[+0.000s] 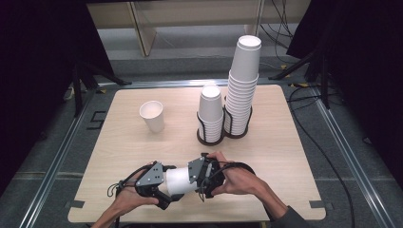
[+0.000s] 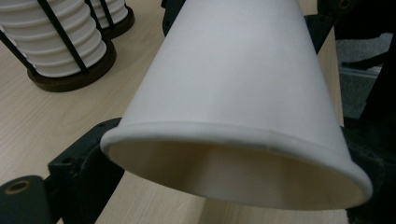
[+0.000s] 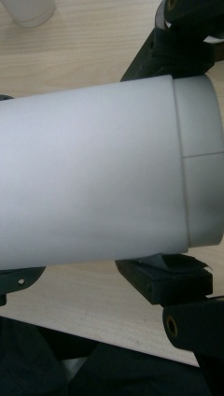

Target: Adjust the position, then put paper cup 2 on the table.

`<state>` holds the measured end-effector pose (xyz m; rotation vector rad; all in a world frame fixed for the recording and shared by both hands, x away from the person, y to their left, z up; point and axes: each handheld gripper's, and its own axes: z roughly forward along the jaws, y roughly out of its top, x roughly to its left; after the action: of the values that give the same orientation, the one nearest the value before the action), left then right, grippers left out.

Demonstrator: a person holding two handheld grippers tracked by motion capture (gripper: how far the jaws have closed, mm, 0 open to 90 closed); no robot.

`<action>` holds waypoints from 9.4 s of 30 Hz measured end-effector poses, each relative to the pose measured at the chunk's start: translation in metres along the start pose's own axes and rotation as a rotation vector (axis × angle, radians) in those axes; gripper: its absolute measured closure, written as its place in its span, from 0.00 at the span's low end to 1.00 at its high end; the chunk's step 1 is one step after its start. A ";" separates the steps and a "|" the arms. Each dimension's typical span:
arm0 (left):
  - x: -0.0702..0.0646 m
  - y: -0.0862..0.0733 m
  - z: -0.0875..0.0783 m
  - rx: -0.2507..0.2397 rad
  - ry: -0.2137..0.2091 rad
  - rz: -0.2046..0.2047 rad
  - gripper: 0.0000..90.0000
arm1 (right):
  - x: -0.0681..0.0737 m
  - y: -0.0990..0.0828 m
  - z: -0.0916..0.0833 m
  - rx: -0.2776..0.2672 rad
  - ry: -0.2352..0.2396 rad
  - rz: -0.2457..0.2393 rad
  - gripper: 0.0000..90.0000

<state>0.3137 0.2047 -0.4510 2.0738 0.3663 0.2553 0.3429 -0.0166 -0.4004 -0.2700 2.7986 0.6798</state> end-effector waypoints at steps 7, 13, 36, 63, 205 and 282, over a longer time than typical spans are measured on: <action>0.006 -0.001 -0.007 -0.128 -0.002 -0.057 0.06 | -0.009 -0.012 -0.009 -0.120 0.039 0.076 0.27; 0.006 0.000 -0.010 -0.241 0.014 -0.080 0.05 | -0.014 -0.020 -0.015 -0.229 0.073 0.146 0.28; 0.006 0.004 -0.020 -0.397 0.022 -0.155 0.08 | -0.020 -0.030 -0.009 -0.383 0.133 0.240 0.27; -0.002 0.018 -0.020 -0.219 0.116 -0.211 0.13 | -0.001 -0.011 -0.012 -0.225 -0.102 0.206 0.18; 0.095 0.034 0.051 -0.271 0.595 -0.330 0.15 | 0.036 -0.108 -0.008 -0.372 -0.232 0.693 0.20; 0.103 -0.008 0.051 -0.061 0.693 -0.415 0.16 | 0.037 -0.105 -0.005 -0.382 -0.196 0.674 0.20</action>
<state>0.4252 0.2046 -0.4800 1.7444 1.1704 0.7185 0.3313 -0.1151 -0.4513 0.6716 2.5226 1.3005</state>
